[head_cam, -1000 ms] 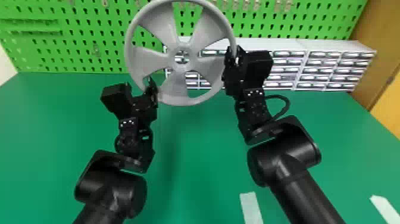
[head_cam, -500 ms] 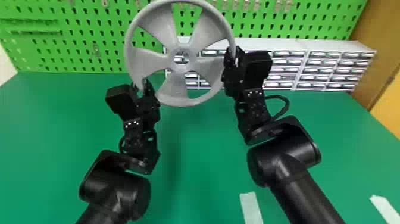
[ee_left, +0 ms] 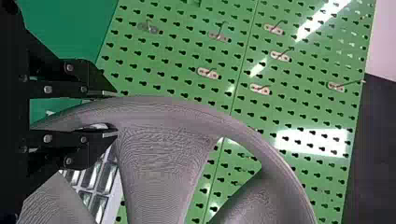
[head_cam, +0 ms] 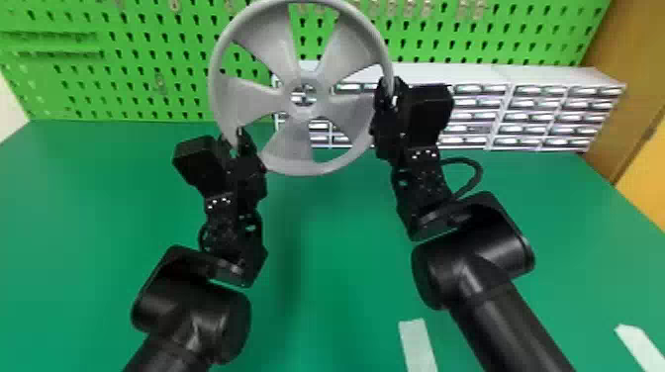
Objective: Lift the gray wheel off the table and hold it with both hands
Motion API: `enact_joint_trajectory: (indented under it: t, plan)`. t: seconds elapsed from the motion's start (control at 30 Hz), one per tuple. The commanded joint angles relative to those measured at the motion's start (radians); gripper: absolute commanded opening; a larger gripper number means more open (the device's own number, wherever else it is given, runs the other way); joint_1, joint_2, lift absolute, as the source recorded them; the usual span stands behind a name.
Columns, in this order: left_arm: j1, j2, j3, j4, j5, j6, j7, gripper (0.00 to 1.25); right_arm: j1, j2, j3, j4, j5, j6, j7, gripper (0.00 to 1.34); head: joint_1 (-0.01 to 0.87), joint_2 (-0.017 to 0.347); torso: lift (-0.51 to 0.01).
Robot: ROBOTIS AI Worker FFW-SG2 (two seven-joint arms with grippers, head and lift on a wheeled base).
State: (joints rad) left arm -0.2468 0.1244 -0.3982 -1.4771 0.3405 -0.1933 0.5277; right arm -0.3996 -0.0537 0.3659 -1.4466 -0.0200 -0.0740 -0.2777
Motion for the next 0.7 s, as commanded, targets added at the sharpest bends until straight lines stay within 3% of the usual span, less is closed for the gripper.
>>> enact_joint_trajectory:
  t: [0.0, 0.17, 0.67]
  plan:
    - [0.0, 0.001, 0.007, 0.0, 0.006, 0.0, 0.0, 0.31, 0.001, -0.001, 0.004, 0.0, 0.0, -0.001, 0.0, 0.25, 0.711, 0.015, -0.098]
    - [-0.002, 0.001, 0.009, 0.0, 0.011, 0.0, 0.0, 0.24, 0.001, 0.0, 0.004, 0.0, 0.002, -0.001, 0.0, 0.25, 0.711, 0.015, -0.098]
    - [-0.006, 0.009, 0.004, 0.001, 0.011, 0.0, -0.002, 0.24, 0.002, -0.001, 0.004, 0.0, 0.003, -0.001, 0.0, 0.25, 0.711, 0.015, -0.098]
